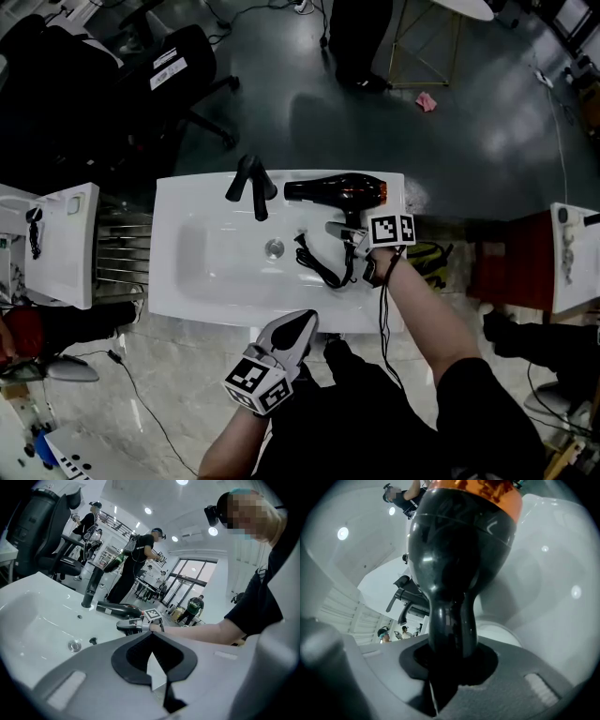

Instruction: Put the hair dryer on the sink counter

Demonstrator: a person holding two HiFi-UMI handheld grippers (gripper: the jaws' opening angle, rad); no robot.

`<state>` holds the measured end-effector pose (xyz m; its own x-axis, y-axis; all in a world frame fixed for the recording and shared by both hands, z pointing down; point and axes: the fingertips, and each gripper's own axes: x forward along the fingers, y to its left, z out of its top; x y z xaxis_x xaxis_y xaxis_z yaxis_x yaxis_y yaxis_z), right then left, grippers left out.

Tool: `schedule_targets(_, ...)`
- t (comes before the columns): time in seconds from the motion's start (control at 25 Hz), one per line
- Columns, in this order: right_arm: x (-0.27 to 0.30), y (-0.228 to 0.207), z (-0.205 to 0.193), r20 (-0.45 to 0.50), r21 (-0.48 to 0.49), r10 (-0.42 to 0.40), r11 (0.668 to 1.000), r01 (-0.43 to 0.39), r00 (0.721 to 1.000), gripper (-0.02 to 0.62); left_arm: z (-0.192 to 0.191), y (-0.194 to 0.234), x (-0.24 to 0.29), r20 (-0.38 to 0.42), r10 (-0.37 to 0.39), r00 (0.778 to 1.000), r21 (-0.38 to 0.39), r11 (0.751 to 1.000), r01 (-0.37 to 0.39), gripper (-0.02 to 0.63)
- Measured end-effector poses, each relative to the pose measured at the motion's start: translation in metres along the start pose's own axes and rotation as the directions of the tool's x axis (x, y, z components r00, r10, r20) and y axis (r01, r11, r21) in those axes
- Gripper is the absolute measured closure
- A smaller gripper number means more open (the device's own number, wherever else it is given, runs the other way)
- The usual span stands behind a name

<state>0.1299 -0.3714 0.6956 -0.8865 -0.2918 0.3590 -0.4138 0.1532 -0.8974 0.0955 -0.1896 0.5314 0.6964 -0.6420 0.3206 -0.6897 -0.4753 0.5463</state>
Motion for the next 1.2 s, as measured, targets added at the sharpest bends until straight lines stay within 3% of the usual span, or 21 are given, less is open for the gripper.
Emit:
schedule_targets(0.28, -0.002, -0.006, -0.001, -0.008, -0.055, -0.133, 0.99, 0.133, 0.991, 0.39, -0.001, -0.003, 0.001, 0.001, 0.001, 1.0, -0.006, 1.0, -0.001, 0.603)
schedule_targets(0.48, -0.003, -0.014, -0.004, -0.004, -0.048, -0.277, 0.96, 0.276, 0.961, 0.351, 0.001, -0.006, -0.002, 0.003, 0.008, 1.0, -0.008, 1.0, -0.008, 0.603)
schedule_targets(0.68, -0.007, -0.021, 0.002, 0.02, -0.021, -0.368, 0.929, 0.368, 0.93, 0.292, 0.001, -0.008, -0.005, 0.01, 0.009, 1.0, -0.004, 1.0, -0.009, 0.603)
schedule_targets(1.0, -0.025, -0.02, 0.006, 0.075, -0.003, -0.44, 0.897, 0.441, 0.895, 0.284, 0.007, -0.012, -0.011, 0.021, -0.001, 1.0, 0.01, 1.0, 0.0, 0.603)
schedule_targets(1.2, -0.043, -0.018, 0.006, 0.098, 0.024, -0.427, 0.904, 0.427, 0.899, 0.284, 0.014, -0.02, -0.011, 0.03, -0.003, 1.0, 0.031, 1.0, 0.002, 0.603)
